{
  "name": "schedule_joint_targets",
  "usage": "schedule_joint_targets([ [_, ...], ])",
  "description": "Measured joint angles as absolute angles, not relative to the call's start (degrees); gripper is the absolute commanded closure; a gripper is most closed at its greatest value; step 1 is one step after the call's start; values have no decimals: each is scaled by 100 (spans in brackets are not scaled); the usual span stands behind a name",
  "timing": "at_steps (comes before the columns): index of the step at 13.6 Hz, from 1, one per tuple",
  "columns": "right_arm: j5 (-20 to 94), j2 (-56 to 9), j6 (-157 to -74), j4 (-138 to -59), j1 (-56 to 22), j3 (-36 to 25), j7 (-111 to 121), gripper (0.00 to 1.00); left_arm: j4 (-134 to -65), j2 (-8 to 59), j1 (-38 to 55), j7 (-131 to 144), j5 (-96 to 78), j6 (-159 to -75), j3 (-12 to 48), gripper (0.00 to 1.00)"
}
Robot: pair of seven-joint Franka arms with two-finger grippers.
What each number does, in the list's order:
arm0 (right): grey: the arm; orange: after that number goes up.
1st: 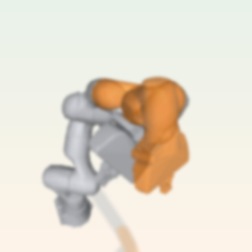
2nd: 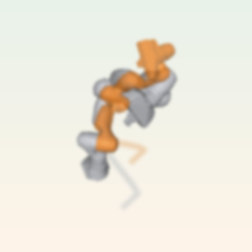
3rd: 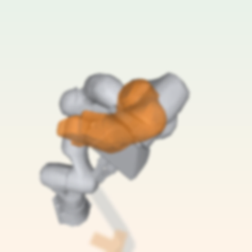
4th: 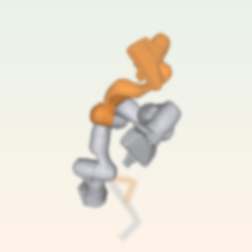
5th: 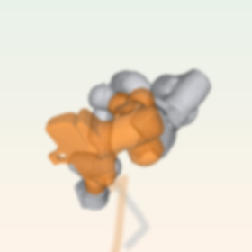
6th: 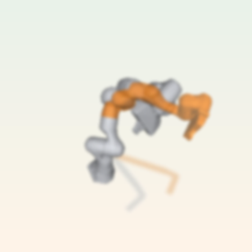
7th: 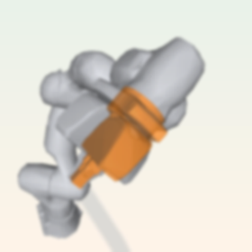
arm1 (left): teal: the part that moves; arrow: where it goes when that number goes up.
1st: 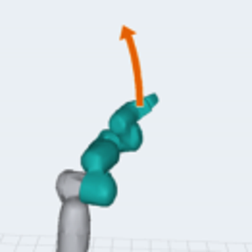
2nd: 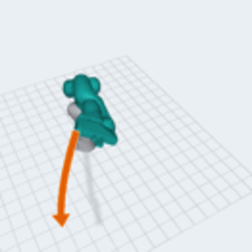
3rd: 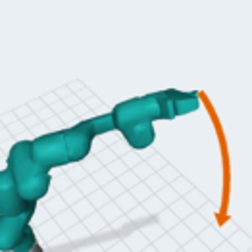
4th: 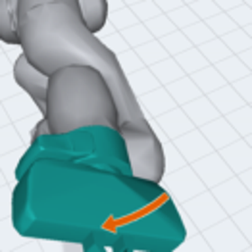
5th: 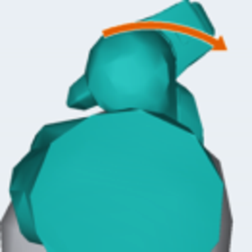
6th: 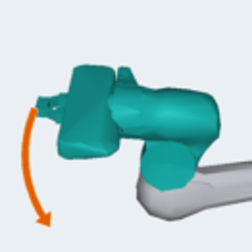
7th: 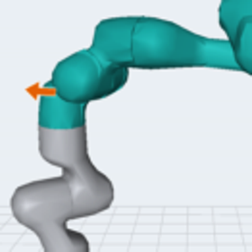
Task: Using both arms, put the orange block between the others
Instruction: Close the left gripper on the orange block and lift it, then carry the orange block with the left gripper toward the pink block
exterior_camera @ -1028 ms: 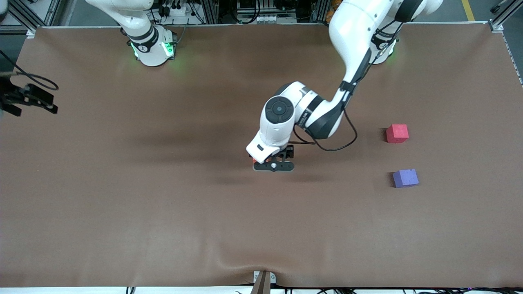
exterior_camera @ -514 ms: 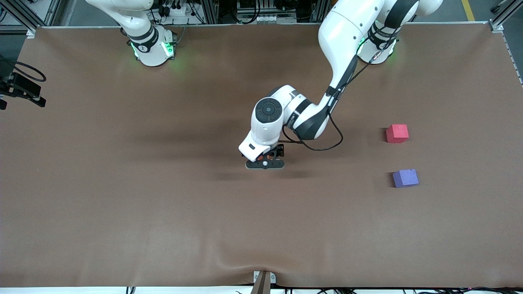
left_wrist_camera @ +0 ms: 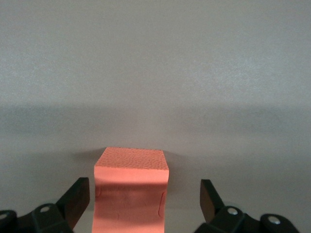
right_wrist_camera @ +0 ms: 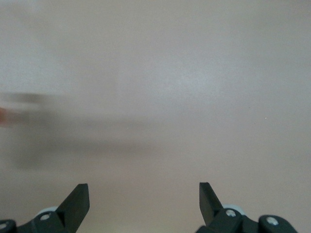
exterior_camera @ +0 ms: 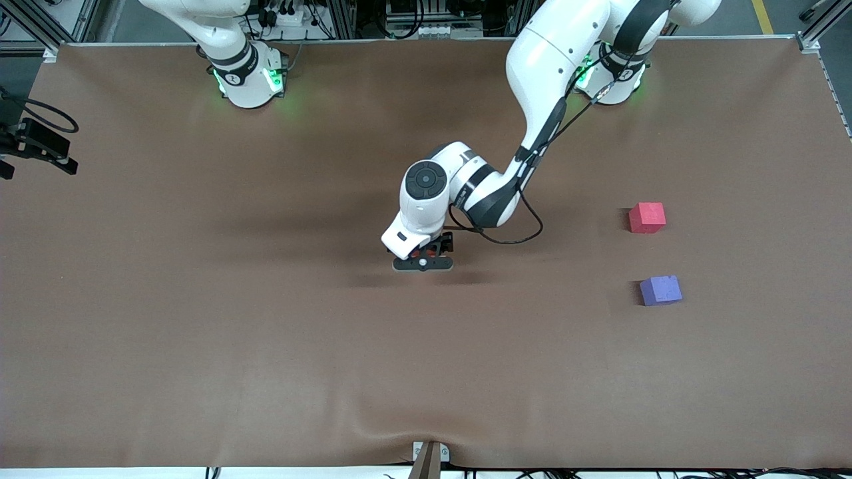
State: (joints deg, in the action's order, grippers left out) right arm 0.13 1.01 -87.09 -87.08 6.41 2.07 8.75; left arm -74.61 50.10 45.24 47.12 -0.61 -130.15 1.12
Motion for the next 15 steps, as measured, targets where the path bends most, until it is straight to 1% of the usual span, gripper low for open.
schedule_joint_targets([
  [5, 10, 97, -8701, -8693, 476, 195, 871, 0, -7495, 5017, 4524, 4587, -61, -13015, 109, 0],
  [7, 10, 96, -8700, -8692, 391, 83, 870, 0, -7514, 5048, 4525, 4587, -61, -13015, 110, 0],
  [8, 9, 95, -8700, -8691, 325, -11, 870, 0, -7518, 5069, 4530, 4587, -61, -13015, 110, 3],
  [9, 9, 95, -8700, -8691, 282, -73, 870, 0, -7520, 5095, 4539, 4587, -61, -13015, 111, 33],
  [10, 9, 94, -8699, -8690, 259, -107, 870, 0, -7521, 5121, 4550, 4585, -61, -13015, 111, 49],
  [11, 9, 94, -8699, -8690, 234, -131, 870, 0, -7525, 5142, 4559, 4583, -61, -13015, 111, 58],
  [12, 9, 94, -8698, -8690, 202, -150, 870, 0, -7533, 5157, 4561, 4583, -61, -13015, 111, 72],
  [13, 9, 94, -8698, -8689, 161, -180, 870, 0, -7545, 5163, 4561, 4583, -61, -13013, 110, 82],
  [14, 9, 94, -8698, -8688, 121, -222, 869, 0, -7548, 5162, 4561, 4583, -61, -13006, 109, 85],
  [15, 9, 94, -8698, -8687, 97, -264, 869, 0, -7540, 5151, 4560, 4583, -61, -12966, 107, 85],
])
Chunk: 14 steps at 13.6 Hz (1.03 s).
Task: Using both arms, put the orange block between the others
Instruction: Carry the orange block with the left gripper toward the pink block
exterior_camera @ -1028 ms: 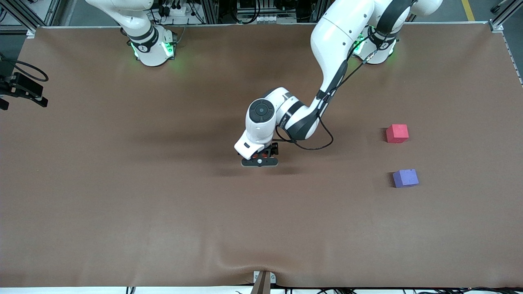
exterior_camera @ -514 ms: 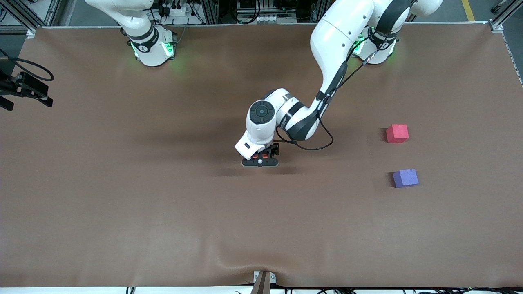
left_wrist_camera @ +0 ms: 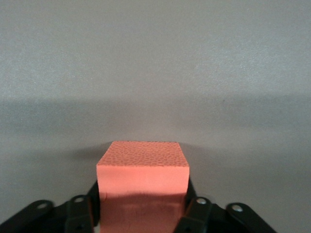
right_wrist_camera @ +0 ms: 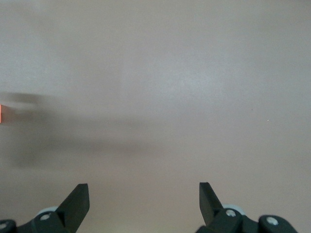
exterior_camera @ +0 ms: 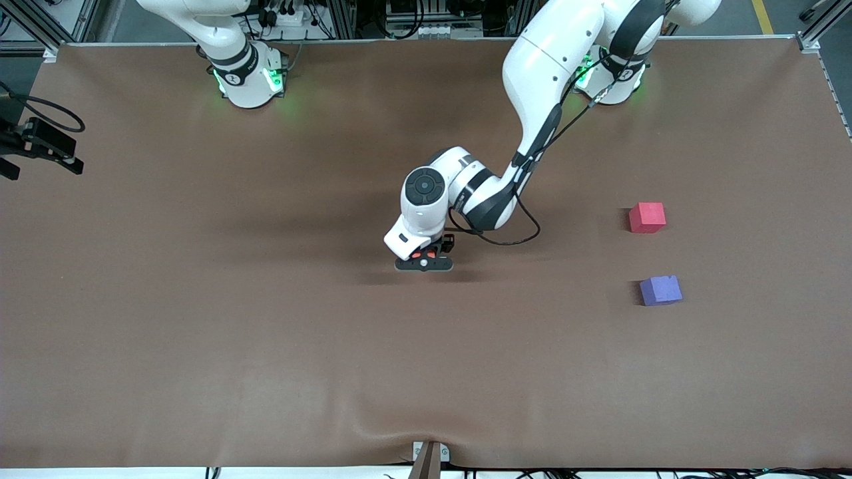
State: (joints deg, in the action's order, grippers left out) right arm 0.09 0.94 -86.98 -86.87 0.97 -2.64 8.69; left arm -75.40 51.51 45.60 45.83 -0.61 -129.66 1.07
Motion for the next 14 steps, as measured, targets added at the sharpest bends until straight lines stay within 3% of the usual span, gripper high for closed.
schedule_joint_targets([
  [4, 9, 94, -8698, -8682, 108, -381, 869, 0, -7445, 4953, 4375, 4263, -61, -12474, 41, 77],
  [9, 9, 93, -8698, -8678, 108, -389, 869, 0, -7500, 4350, 3825, 3986, -61, -11728, 4, 78],
  [14, 9, 91, -8710, -8671, 107, -386, 869, 0, -8720, 3308, 2756, 2895, -61, -12002, -34, 78],
])
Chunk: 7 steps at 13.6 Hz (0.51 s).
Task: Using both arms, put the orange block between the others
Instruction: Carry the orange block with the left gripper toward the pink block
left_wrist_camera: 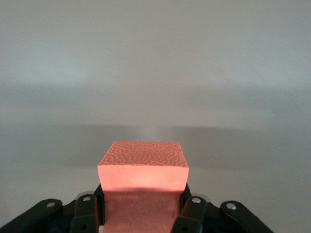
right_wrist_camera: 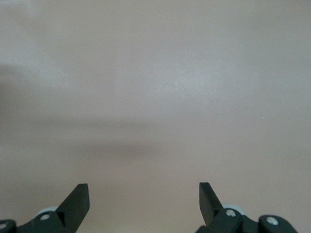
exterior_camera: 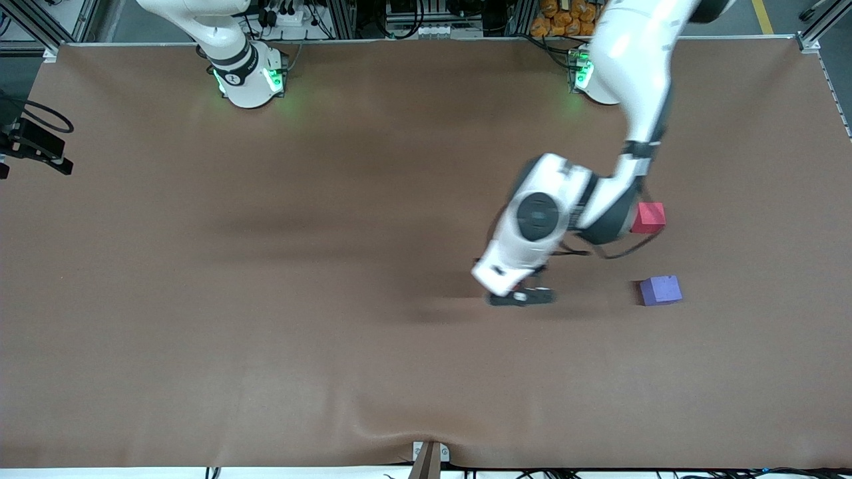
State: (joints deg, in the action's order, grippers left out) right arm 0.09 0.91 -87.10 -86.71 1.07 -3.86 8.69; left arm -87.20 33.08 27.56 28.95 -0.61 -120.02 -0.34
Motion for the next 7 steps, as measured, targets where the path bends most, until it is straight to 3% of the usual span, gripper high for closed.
schedule_joint_targets([
  [7, 9, 89, -8710, -8664, 102, -374, 869, 0, -11688, 1525, 1176, 1369, -47, -13492, -35, 78],
])
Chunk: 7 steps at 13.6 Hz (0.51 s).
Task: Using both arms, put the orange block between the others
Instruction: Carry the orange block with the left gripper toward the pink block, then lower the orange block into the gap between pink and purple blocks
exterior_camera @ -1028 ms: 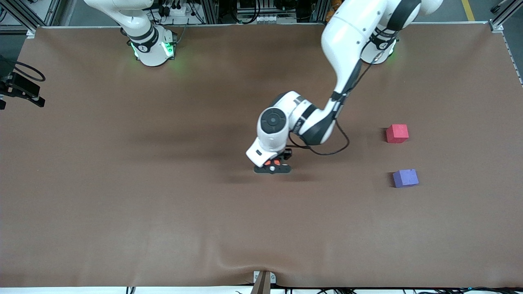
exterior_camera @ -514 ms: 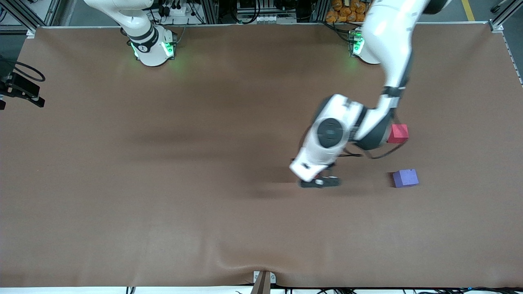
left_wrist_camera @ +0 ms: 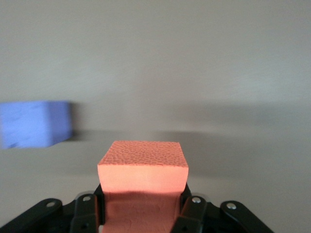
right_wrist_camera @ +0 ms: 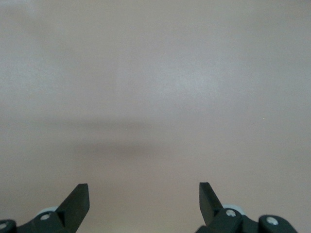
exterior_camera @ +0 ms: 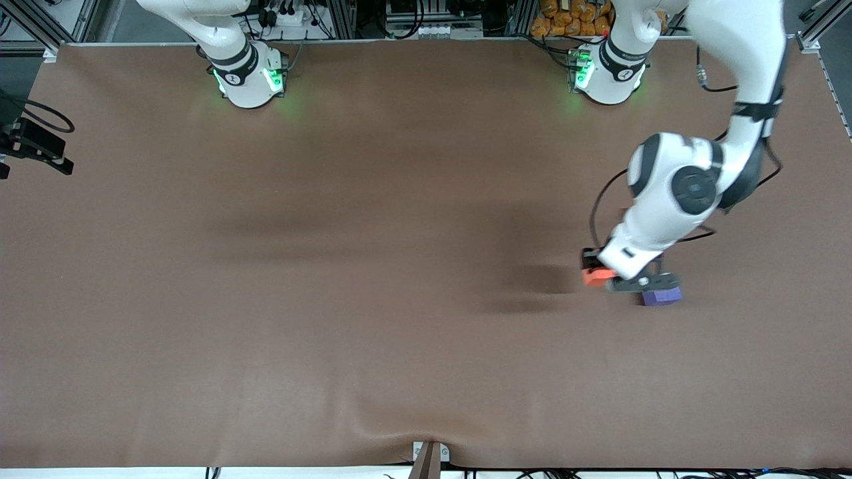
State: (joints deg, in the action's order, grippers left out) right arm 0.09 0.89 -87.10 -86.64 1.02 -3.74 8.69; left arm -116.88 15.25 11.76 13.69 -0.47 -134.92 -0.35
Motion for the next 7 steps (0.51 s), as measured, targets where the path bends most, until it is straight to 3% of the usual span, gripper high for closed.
schedule_joint_targets([
  [4, 9, 87, -8710, -8663, 102, -371, 869, 0, -12424, 935, 629, 1128, 92, -13537, -30, 77],
  [7, 9, 87, -8710, -8663, 102, -371, 869, 0, -12686, 851, 386, 929, 106, -13730, -28, 77],
])
